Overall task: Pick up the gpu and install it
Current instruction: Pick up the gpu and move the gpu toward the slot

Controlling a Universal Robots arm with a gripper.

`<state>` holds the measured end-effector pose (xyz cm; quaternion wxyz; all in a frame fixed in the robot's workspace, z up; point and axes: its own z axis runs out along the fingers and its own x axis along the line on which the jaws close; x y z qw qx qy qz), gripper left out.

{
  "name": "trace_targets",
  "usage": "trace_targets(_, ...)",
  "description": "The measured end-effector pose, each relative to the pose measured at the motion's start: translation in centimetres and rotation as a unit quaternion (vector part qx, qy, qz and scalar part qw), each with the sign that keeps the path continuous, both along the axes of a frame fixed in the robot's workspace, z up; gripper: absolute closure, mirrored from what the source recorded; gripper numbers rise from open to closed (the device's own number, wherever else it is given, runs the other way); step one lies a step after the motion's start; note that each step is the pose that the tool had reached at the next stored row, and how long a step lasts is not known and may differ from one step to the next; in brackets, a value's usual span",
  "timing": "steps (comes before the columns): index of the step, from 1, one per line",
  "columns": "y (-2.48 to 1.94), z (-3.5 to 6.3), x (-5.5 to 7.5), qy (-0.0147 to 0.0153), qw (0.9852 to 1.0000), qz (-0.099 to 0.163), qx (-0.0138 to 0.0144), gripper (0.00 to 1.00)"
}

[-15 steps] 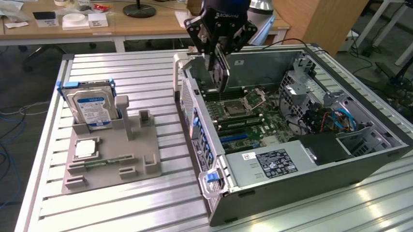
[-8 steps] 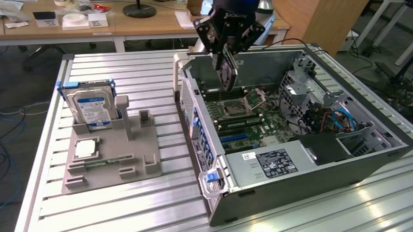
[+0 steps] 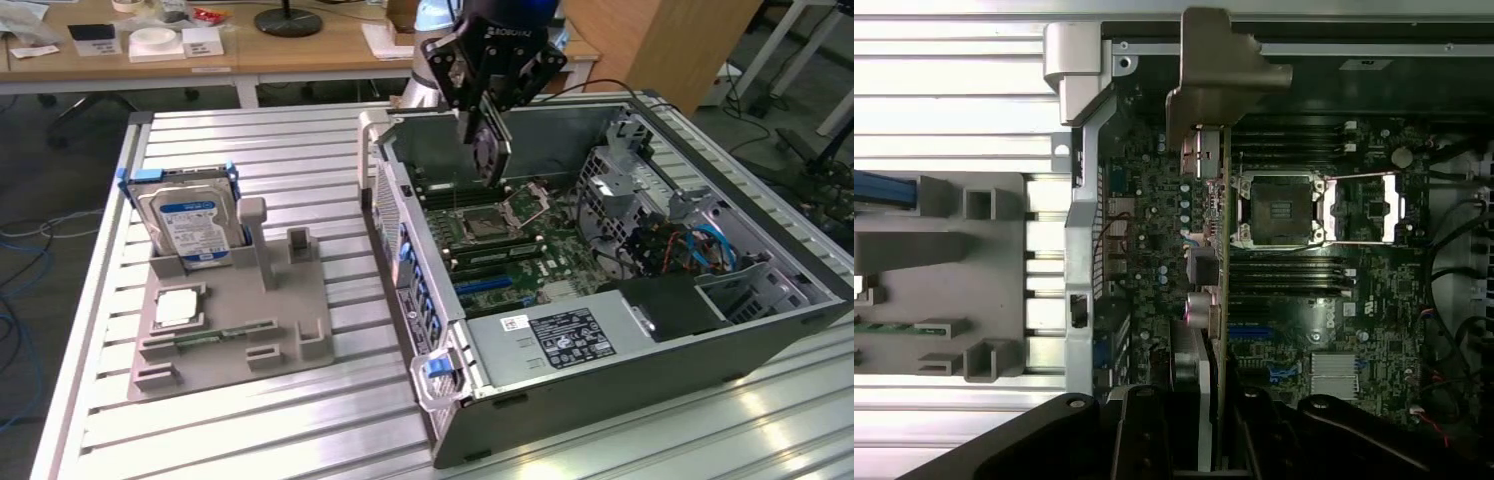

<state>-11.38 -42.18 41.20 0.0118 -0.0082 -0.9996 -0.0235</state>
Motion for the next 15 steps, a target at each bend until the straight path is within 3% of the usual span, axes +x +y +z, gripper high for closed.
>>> trace_targets(7,0.00,-0.01,1.3,0.0000,1.0000,0.000,0.0000,0.72)
trace_targets(15,0.00,-0.01,1.4,0.0000,1.0000,0.000,0.0000,0.72)
